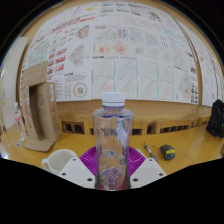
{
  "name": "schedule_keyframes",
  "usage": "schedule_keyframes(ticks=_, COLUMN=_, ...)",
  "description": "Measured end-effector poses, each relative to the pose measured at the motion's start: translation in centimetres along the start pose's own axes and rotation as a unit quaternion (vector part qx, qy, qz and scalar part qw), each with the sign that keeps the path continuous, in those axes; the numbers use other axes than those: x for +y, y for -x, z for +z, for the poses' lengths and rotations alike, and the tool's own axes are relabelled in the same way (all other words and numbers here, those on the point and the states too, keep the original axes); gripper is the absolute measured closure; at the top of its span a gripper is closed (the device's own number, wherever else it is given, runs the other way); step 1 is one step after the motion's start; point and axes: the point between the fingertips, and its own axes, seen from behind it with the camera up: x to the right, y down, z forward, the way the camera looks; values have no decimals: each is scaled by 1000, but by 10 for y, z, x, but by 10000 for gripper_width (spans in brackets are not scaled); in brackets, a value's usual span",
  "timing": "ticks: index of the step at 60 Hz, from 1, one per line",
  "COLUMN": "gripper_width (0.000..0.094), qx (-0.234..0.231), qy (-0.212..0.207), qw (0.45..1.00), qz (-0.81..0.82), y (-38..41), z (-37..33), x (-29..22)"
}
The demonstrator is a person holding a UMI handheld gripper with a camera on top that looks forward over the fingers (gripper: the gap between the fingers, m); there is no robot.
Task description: Pour water
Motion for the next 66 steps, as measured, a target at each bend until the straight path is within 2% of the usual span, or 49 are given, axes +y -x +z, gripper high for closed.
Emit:
schedule_keyframes(ticks=2, gripper_width=592, qx=2, qy=11, qw=1000, qz=-4, y=-1, z=1, x=10)
schedule_keyframes(ticks=3, gripper_width=582, qx=3, qy=-6, qw=1000, qz=-3, y=-1, z=0, x=3)
schedule_keyframes(ticks=8, gripper_width=584, qx=7, qy=-2, qw=1000, qz=2, y=-2, z=-2, x=8)
schedule_keyframes(ticks=12, gripper_width=498, qx=8, qy=-1, qw=1000, qz=-4, y=-1, z=-2, x=8)
schedule_keyframes(ticks=17, gripper_width=410, qx=11, qy=24, qw=1000, qz=-11, y=-2, z=-2, x=11)
schedule_keyframes(ticks=22, gripper_width=63, qx=18, qy=51, qw=999, qz=-6, y=-2, z=-11, x=17)
schedule_keyframes(ticks=24, gripper_width=108, qx=25, qy=60, qw=998, qz=-4, y=-3, z=-18, x=17)
schedule_keyframes(ticks=28, gripper_width=74, qx=39, qy=74, qw=996, qz=-8, y=-4, z=-37, x=15)
schedule_keyframes(ticks=34, gripper_width=83, qx=48, qy=90, qw=995, qz=-16, y=5, z=-77, x=13)
schedule_keyframes(ticks=47, gripper_width=85, qx=68, qy=128, qw=989, qz=2, y=44, z=-211, x=21)
schedule_keyframes(ticks=66, gripper_width=83, qx=91, qy=134, qw=987, qz=-21, y=110, z=-408, x=25)
